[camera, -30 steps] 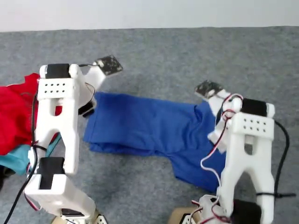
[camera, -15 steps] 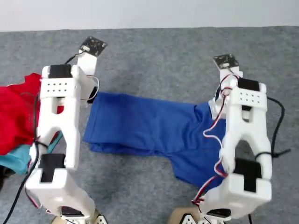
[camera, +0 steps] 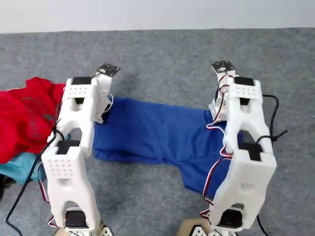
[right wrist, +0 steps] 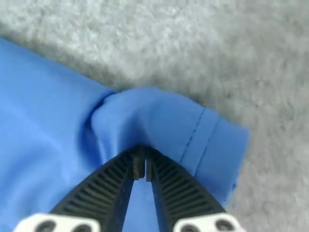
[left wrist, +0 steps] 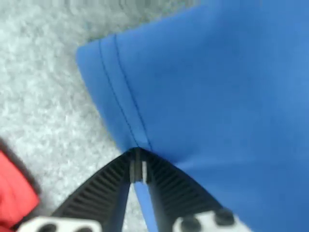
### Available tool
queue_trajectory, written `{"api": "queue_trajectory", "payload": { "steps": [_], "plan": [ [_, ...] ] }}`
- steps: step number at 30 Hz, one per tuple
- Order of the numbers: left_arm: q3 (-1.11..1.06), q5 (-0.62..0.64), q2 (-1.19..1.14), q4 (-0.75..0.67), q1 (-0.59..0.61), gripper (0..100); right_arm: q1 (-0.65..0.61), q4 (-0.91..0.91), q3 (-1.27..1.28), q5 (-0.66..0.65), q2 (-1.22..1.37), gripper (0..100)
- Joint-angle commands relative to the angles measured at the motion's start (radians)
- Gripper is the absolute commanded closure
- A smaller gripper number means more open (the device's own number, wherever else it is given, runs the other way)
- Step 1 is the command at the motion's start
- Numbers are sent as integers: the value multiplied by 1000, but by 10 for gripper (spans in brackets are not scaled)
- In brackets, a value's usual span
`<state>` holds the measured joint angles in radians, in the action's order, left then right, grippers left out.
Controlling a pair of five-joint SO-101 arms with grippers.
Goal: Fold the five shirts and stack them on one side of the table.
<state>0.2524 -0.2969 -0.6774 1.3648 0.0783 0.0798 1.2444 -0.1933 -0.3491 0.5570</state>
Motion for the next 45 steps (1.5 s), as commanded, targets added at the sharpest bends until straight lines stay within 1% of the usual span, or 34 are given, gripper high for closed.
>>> {"api": "queue_trajectory", "payload": {
  "steps": [1,8,11,15,18,24,28,34,38,41,45],
  "plan": [
    [107,0,-43,48,-21,994,39,-16,-120,9,54,990],
    [223,0,-137,160,-14,994,139,16,-275,9,147,990],
    [232,0,-144,170,-12,994,147,54,-315,9,145,990],
    [234,2,-133,199,-14,994,131,156,-387,9,145,990],
    [234,3,-87,224,-18,994,117,240,-446,9,145,990],
    [228,5,80,235,-20,994,79,450,-631,9,143,990],
    [228,3,166,282,-21,994,54,549,-736,9,143,990],
    [225,-2,186,388,-34,994,53,552,-684,8,90,990],
    [150,-17,198,390,-68,994,59,552,-554,6,-5,990],
    [59,-21,219,388,-132,994,61,552,-434,-35,-111,990],
    [-36,-21,236,354,-199,994,62,550,-305,-40,-248,990]
  ]
}}
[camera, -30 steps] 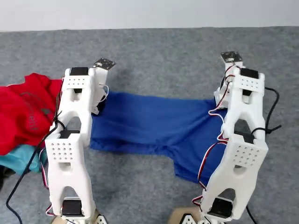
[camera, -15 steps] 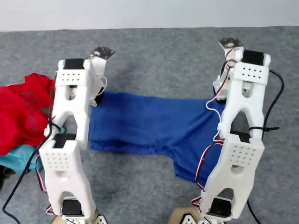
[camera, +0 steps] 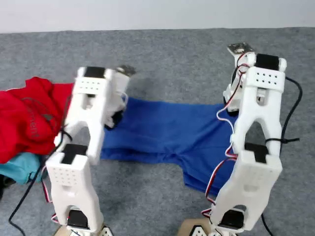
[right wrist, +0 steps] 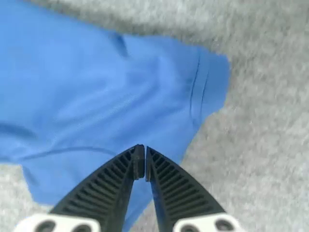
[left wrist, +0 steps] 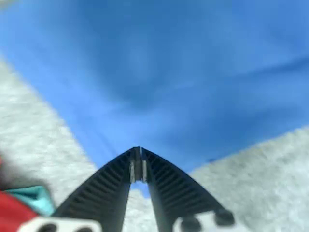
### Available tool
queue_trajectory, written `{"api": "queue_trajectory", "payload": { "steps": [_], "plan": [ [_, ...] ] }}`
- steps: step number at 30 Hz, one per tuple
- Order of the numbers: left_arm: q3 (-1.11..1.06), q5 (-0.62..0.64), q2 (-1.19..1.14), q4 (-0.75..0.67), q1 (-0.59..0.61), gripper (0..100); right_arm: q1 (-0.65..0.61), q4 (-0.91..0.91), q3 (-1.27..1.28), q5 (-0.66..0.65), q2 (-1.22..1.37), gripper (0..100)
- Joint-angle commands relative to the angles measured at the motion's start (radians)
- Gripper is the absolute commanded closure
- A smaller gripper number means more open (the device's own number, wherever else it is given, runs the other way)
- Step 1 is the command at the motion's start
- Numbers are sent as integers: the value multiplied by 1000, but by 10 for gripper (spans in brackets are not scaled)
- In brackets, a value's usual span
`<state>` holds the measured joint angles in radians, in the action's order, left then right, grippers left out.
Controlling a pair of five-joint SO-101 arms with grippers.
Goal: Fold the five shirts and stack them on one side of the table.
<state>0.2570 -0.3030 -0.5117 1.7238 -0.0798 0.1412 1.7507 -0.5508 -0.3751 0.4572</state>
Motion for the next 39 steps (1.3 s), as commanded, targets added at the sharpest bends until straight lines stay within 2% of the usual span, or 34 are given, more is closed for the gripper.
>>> {"api": "queue_trajectory", "payload": {
  "steps": [1,12,16,25,30,39],
  "plan": [
    [-58,-15,66,-17,-51,994,7,44,80,-14,-176,990],
    [-357,-17,68,-147,-84,994,127,44,244,-15,-335,990],
    [-371,-17,117,-120,-94,994,133,44,250,-15,-367,990],
    [-371,-41,393,-29,-183,994,133,45,250,-15,-456,990],
    [-369,-43,470,-46,-316,993,136,45,258,-14,-598,990],
    [-374,-66,443,-215,-574,983,136,45,394,-11,-980,990]
  ]
}}
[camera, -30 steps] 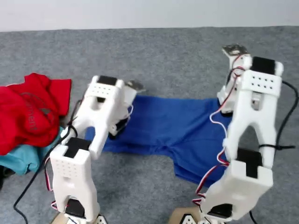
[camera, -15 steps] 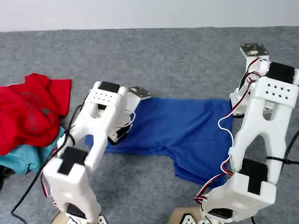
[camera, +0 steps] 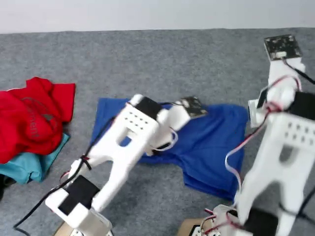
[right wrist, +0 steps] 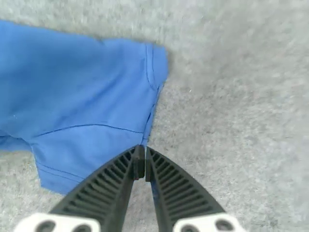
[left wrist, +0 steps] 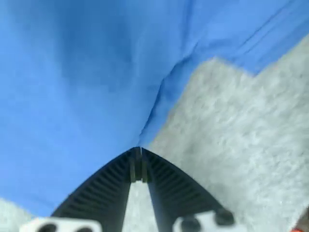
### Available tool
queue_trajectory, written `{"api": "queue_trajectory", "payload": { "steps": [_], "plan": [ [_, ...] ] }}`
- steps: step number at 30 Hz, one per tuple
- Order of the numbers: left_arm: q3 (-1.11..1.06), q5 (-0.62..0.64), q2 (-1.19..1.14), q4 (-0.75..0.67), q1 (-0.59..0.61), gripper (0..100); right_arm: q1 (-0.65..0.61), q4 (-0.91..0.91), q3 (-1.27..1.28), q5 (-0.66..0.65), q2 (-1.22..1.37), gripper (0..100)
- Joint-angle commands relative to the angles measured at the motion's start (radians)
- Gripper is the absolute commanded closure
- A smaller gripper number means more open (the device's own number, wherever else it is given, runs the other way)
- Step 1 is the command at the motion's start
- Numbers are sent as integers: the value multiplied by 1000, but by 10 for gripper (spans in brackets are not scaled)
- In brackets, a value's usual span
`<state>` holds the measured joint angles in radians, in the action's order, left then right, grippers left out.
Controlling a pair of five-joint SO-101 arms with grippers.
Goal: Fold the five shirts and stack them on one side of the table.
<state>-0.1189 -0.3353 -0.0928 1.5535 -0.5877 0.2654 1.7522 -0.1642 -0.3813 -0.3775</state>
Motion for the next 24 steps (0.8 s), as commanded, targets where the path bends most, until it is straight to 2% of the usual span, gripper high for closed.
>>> {"api": "queue_trajectory", "payload": {
  "steps": [1,9,18,24],
  "plan": [
    [5,-38,3,-46,-87,974,12,44,14,-5,-185,990],
    [85,-46,-152,-44,-226,958,7,42,15,-3,-407,990],
    [223,-46,-226,-49,-420,861,5,42,14,-2,-573,990],
    [303,-107,-362,-48,-471,844,5,42,15,-2,-588,990]
  ]
}}
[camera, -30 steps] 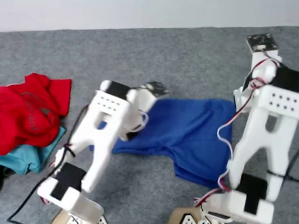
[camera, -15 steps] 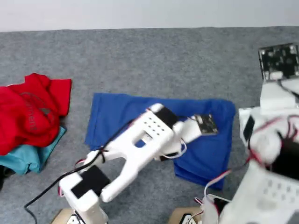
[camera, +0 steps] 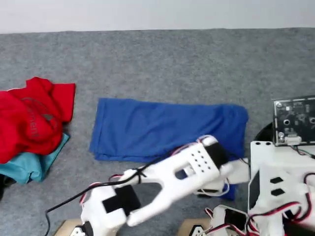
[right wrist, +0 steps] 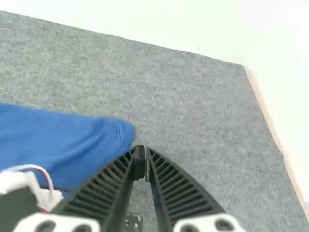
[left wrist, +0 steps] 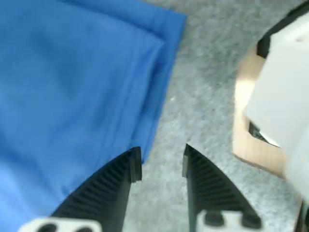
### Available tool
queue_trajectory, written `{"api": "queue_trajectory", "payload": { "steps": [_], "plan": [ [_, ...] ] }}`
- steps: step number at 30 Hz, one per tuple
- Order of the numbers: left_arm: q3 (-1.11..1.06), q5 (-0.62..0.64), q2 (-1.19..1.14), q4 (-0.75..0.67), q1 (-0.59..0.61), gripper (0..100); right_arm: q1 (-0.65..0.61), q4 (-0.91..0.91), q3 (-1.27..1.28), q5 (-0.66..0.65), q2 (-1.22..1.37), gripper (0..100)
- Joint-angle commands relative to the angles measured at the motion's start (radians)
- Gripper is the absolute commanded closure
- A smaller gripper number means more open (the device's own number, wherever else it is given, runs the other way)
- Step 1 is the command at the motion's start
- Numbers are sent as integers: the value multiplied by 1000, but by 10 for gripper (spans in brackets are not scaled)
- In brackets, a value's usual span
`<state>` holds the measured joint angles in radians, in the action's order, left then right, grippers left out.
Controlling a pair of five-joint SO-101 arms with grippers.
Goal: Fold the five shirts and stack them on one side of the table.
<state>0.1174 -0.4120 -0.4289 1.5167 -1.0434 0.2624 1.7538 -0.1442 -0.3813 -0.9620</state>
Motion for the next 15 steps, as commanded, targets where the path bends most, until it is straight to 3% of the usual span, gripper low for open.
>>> {"api": "queue_trajectory", "payload": {
  "steps": [1,15],
  "plan": [
    [94,-40,-52,-8,-15,844,8,41,-5,-2,-4,990],
    [495,-120,-410,130,6,840,8,41,-3,-8,-2,990]
  ]
}}
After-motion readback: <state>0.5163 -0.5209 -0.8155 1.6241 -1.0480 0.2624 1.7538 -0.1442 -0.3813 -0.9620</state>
